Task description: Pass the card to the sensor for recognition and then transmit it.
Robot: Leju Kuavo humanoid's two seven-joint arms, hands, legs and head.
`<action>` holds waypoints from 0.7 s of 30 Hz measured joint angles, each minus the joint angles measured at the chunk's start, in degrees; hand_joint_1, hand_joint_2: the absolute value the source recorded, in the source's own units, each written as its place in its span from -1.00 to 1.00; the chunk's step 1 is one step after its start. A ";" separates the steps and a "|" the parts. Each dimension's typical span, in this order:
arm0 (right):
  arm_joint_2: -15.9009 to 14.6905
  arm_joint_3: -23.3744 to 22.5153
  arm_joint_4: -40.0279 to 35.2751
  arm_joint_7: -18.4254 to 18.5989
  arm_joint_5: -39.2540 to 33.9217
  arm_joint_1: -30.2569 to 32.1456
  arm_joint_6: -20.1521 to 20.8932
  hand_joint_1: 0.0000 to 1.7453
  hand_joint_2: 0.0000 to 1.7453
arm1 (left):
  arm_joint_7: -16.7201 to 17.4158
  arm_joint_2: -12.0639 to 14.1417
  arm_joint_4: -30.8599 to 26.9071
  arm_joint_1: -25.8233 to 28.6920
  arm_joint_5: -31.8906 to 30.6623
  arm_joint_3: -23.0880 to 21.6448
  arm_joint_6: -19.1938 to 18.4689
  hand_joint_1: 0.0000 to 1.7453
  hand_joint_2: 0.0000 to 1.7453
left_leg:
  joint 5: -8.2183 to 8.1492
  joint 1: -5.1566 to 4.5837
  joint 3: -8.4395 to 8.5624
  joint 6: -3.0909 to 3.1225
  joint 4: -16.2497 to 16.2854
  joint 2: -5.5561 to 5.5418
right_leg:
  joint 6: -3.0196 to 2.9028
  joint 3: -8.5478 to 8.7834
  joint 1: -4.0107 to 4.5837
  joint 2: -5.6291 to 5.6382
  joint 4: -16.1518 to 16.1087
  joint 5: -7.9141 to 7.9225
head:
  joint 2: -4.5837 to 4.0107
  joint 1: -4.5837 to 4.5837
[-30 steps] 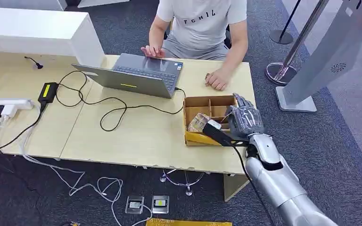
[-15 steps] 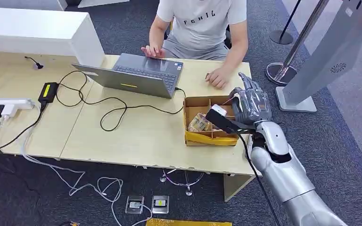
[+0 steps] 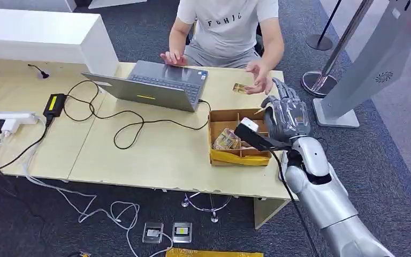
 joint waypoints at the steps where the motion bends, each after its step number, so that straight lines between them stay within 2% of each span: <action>1: 0.15 -0.02 0.32 -0.28 0.06 -0.22 -0.38 1.00 1.00 | 0.00 -0.02 0.00 -0.04 0.00 0.00 0.04 -1.00 -1.00 | 0.00 0.00 0.00 0.00 0.00 0.00 | 0.00 0.00 0.00 0.00 0.00 0.00 | 0.00 -0.02; 7: 1.95 -0.02 4.14 -1.51 0.52 -2.00 -3.11 1.00 1.00 | 0.00 -0.15 0.00 -0.22 0.00 0.00 0.07 -1.00 -1.00 | 0.00 0.00 0.00 0.00 0.00 -0.01 | 0.00 0.00 0.00 -0.01 0.00 0.00 | 0.00 0.00; 14: 3.83 -0.02 7.94 -1.62 0.66 -3.54 -3.78 1.00 1.00 | 0.00 -0.13 0.00 -0.38 -0.02 0.00 0.07 -1.00 -1.00 | 0.00 0.00 0.00 0.00 0.00 -0.01 | 0.00 0.00 0.00 -0.01 0.01 0.00 | 0.00 0.00; 15: 4.00 -0.02 8.42 -1.62 0.66 -3.68 -3.89 0.90 1.00 | 0.00 -0.13 0.00 -0.38 -0.04 0.00 0.07 -1.00 -1.00 | 0.00 0.00 -0.01 0.00 0.00 -0.01 | 0.00 0.00 0.00 -0.02 0.01 0.00 | 0.00 0.00; 16: 4.15 -0.02 8.80 -1.64 0.66 -3.74 -4.00 0.02 1.00 | 0.00 -0.13 0.00 -0.37 -0.04 0.00 0.07 -1.00 -1.00 | 0.00 0.00 -0.01 0.00 0.00 -0.01 | 0.00 0.00 0.00 -0.02 0.01 0.00 | 0.00 0.00; 17: 4.18 -0.02 9.07 -1.64 0.66 -3.74 -4.07 -0.30 1.00 | 0.00 -0.13 0.00 -0.35 -0.07 0.00 0.07 -1.00 -1.00 | 0.00 0.00 -0.01 0.00 0.00 -0.01 | 0.00 0.00 0.00 -0.03 0.01 0.00 | 0.00 0.00; 18: 4.18 -0.02 9.38 -1.64 0.68 -3.73 -4.13 -1.00 1.00 | 0.00 -0.13 0.00 -0.33 -0.07 0.00 0.07 -1.00 -1.00 | 0.00 0.00 -0.01 0.00 0.00 -0.01 | 0.00 0.00 0.00 -0.02 0.01 0.00 | 0.02 0.00; 20: 4.20 -0.02 10.19 -1.64 0.68 -3.73 -4.31 -1.00 1.00 | 0.00 -0.17 0.00 -0.31 -0.11 0.00 0.09 -1.00 -1.00 | 0.00 0.00 -0.01 0.00 0.00 -0.01 | 0.00 0.00 0.00 -0.02 0.00 0.00 | 0.00 0.00; 21: 4.20 -0.02 10.64 -1.64 0.68 -3.73 -4.37 -1.00 -1.00 | 0.00 -0.20 0.00 -0.30 -0.17 0.00 0.09 -1.00 -1.00 | 0.00 0.00 -0.01 0.00 0.00 -0.01 | 0.00 0.00 0.00 -0.02 0.00 0.00 | 0.02 0.00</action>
